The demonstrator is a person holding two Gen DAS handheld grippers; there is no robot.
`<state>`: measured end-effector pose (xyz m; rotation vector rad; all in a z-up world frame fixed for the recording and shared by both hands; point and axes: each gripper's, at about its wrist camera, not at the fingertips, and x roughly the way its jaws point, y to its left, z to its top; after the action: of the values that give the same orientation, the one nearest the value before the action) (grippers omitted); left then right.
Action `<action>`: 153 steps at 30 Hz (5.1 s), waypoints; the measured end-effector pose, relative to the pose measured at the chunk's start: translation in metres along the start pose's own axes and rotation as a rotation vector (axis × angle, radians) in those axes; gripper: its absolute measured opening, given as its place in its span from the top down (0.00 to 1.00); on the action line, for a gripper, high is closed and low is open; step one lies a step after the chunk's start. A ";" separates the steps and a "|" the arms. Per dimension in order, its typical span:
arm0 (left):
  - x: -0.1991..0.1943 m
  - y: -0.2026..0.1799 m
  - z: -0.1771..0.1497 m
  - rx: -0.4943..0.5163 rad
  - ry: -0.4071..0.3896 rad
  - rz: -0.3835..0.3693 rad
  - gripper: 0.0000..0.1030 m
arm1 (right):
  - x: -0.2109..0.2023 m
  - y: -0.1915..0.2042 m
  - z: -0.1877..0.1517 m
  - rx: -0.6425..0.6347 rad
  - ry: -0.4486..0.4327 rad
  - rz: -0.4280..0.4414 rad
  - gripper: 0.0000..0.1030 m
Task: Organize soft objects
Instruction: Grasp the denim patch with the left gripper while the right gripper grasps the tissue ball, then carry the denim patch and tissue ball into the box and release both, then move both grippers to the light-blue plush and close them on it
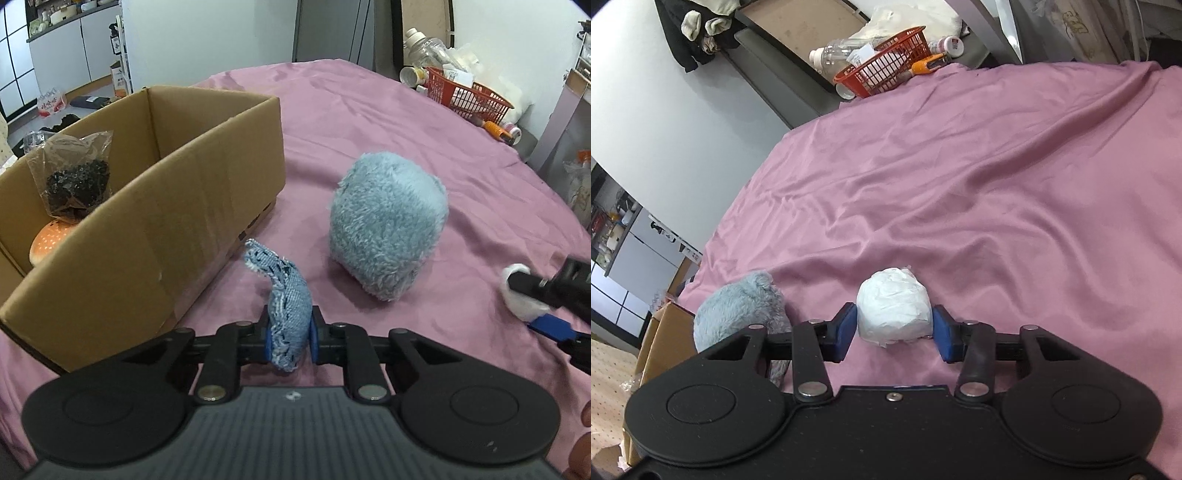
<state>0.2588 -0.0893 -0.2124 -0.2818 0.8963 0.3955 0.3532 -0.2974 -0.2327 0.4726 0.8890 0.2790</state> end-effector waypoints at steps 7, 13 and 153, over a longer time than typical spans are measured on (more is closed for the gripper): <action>-0.021 0.001 0.007 -0.003 -0.008 -0.060 0.83 | -0.019 0.018 -0.001 -0.069 -0.018 -0.013 0.58; -0.043 0.006 0.012 0.032 -0.033 -0.092 0.83 | -0.042 0.031 -0.005 -0.068 -0.029 -0.027 0.58; -0.092 0.037 0.098 0.120 -0.197 -0.110 0.29 | -0.080 0.083 0.009 0.098 -0.073 0.139 0.52</action>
<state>0.2593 -0.0370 -0.0833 -0.1776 0.7050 0.2609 0.3090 -0.2624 -0.1322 0.6331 0.8026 0.3448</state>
